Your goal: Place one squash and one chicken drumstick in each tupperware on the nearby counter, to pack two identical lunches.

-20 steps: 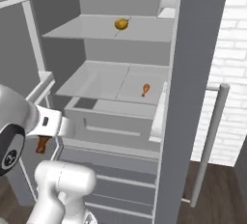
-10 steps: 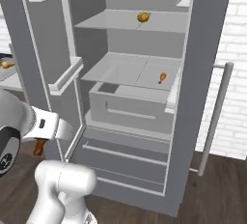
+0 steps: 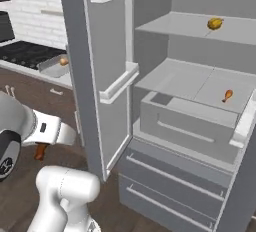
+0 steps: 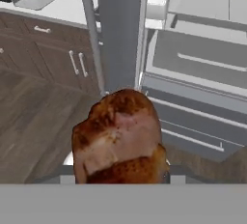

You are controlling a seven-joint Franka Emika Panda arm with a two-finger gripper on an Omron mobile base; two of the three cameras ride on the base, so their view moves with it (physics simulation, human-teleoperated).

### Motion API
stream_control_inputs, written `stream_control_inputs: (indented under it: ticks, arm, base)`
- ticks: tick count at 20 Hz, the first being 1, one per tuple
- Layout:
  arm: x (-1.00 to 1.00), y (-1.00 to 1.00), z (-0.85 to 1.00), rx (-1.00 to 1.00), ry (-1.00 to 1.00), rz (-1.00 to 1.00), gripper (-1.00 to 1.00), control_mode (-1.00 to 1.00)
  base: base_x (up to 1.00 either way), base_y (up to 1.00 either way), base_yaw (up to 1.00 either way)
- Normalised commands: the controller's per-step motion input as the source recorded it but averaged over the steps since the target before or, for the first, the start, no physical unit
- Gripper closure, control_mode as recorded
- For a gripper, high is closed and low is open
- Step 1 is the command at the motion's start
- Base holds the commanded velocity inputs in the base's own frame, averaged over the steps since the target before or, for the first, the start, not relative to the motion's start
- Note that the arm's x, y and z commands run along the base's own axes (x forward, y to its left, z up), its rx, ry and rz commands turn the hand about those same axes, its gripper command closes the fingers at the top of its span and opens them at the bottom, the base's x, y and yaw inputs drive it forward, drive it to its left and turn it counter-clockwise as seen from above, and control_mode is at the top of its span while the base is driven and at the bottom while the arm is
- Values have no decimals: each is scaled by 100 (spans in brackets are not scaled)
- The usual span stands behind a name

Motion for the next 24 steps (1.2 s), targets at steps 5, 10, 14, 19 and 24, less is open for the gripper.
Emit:
stream_control_inputs:
  ticks: [5, 10, 14, 19, 24]
  arm:
    - [0, 0, 0, 0, 0, 0, 100, 100]
    - [0, 0, 0, 0, 0, 0, 100, 100]
    - [0, 0, 0, 0, 0, 0, 100, 100]
    - [0, 0, 0, 0, 0, 0, 100, 100]
    - [0, 0, 0, 0, 0, 0, 100, 100]
  base:
    - [-83, 82, 49]
    - [-35, 100, 44]
    - [75, 72, 41]
    - [100, 24, 39]
    - [100, 5, 24]
